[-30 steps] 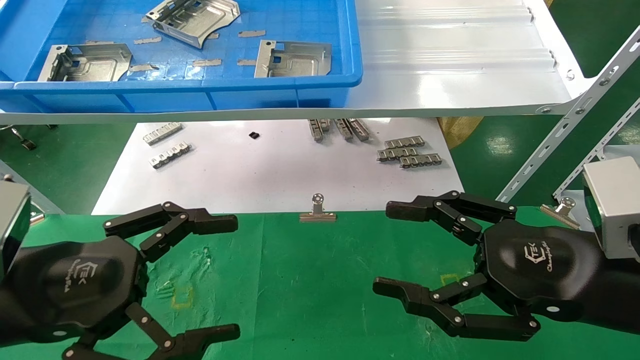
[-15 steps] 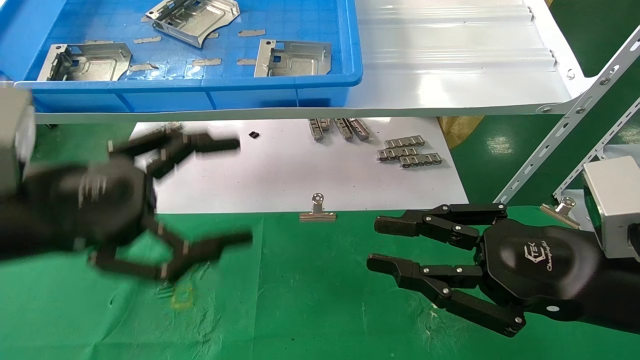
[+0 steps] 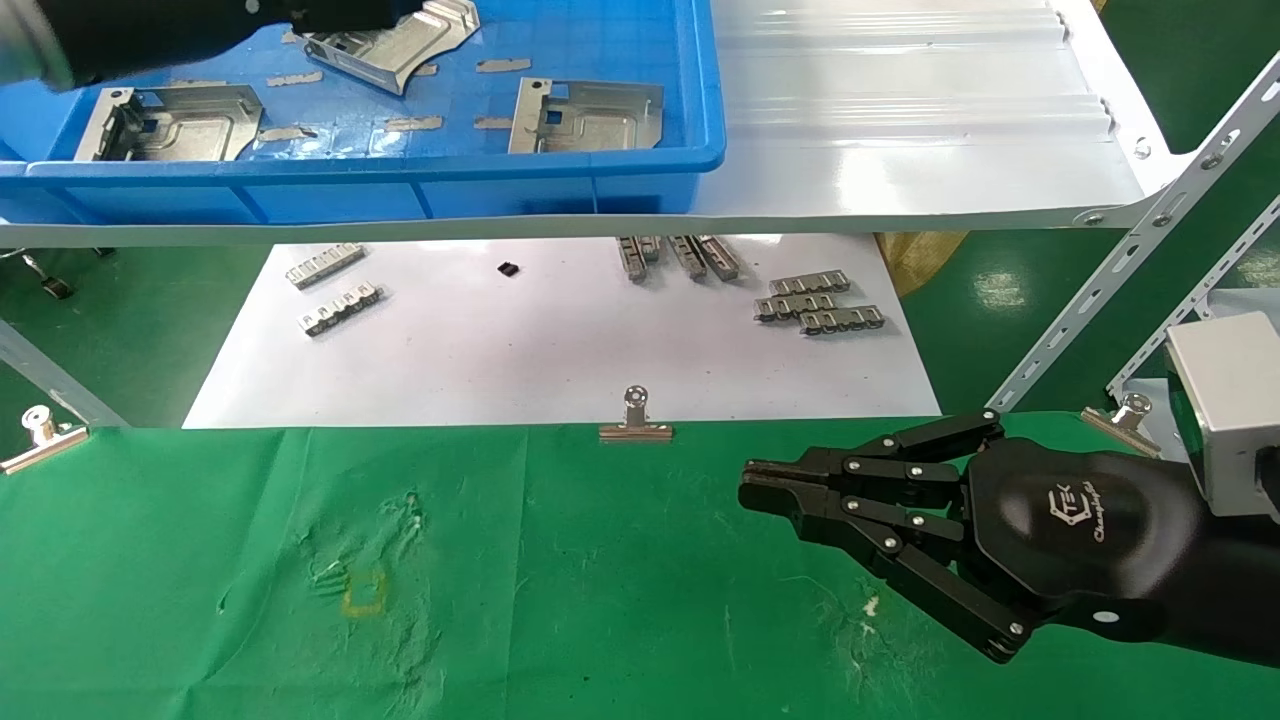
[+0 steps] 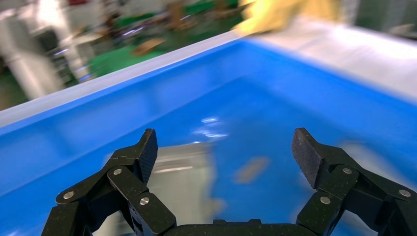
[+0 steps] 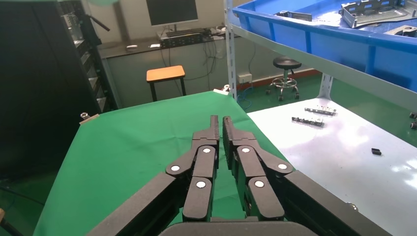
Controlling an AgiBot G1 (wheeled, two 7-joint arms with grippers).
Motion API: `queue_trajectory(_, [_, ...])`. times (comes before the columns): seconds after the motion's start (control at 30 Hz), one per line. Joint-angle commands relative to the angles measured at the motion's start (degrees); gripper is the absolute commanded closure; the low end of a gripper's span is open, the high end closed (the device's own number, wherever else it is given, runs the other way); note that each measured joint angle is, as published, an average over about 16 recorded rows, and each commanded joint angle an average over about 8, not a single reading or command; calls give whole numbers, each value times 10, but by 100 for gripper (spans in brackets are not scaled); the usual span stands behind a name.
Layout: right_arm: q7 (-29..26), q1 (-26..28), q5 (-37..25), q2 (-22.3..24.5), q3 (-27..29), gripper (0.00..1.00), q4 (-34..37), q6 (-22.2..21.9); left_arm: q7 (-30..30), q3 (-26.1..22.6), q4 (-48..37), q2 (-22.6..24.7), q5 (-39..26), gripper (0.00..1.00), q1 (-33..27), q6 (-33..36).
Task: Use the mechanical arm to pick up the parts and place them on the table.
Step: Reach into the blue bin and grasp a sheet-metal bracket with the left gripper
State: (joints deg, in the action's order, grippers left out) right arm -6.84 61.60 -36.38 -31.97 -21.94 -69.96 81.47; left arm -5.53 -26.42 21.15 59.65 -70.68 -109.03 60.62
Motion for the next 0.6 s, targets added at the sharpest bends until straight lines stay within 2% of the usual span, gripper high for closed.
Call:
queue_trajectory(0.03, [0, 0, 0, 0, 0, 100, 0, 0, 10, -10, -55, 26, -27, 48, -31, -50])
queue_trajectory(0.07, [0, 0, 0, 0, 0, 99, 0, 0, 13, -15, -72, 34, -36, 61, -40, -64])
queue_trajectory(0.1, [0, 0, 0, 0, 0, 93, 0, 0, 16, -19, -87, 40, -44, 73, -48, -76])
queue_trajectory(0.17, [0, 0, 0, 0, 0, 71, 0, 0, 20, -27, -114, 51, -58, 98, -61, -97])
queue_trajectory(0.3, [0, 0, 0, 0, 0, 21, 0, 0, 22, -40, -154, 65, -78, 100, -80, -122])
queue_trajectory(0.33, [0, 0, 0, 0, 0, 10, 0, 0, 23, -42, -160, 67, -81, 100, -83, -126])
queue_trajectory(0.37, [0, 0, 0, 0, 0, 2, 0, 0, 23, -44, -167, 69, -84, 100, -86, -128])
queue_trajectory(0.4, [0, 0, 0, 0, 0, 0, 0, 0, 23, -45, -172, 71, -86, 100, -89, -131])
queue_trajectory(0.6, [0, 0, 0, 0, 0, 0, 0, 0, 27, -48, -192, 76, -91, 100, -96, -145])
